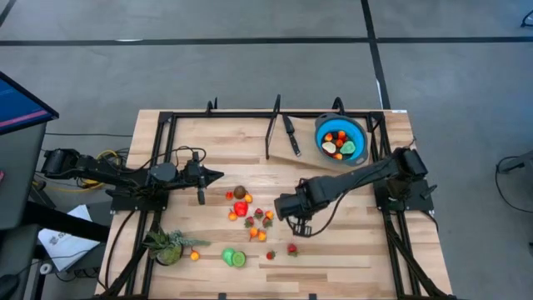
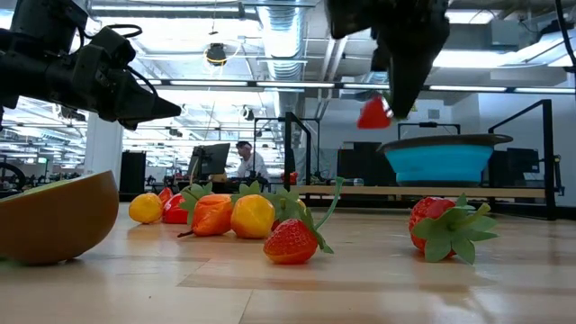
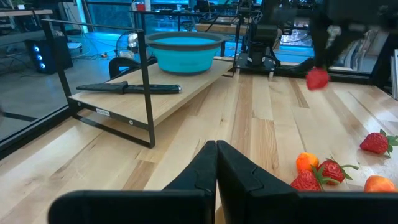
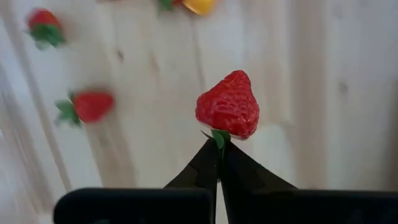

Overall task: Pick & Place Fruit
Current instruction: Put the red strawberry into the blue colander

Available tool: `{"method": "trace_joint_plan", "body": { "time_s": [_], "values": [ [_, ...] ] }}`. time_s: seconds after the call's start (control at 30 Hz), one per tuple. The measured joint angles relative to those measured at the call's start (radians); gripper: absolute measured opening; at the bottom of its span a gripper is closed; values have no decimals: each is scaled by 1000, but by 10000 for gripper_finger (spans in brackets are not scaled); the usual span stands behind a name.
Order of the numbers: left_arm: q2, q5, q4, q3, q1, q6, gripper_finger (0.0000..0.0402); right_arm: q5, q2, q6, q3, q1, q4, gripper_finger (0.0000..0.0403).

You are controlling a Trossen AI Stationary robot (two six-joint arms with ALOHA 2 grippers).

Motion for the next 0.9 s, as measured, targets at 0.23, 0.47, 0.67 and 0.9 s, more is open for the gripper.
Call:
{"method": "trace_joint_plan", "body": {
  "time_s": [0.23,0.47,0.67,0.9],
  "values": [
    [0,0,0,0,0,0,1,58,0,-43,137,-67,-298,0],
    [0,0,0,0,0,0,1,104,-35,-103,169,-150,-403,0],
    [0,0,0,0,0,0,1,147,-104,-165,167,-259,-403,0],
    [0,0,0,0,0,0,1,165,-160,-259,167,-430,-403,0]
  ]
}}
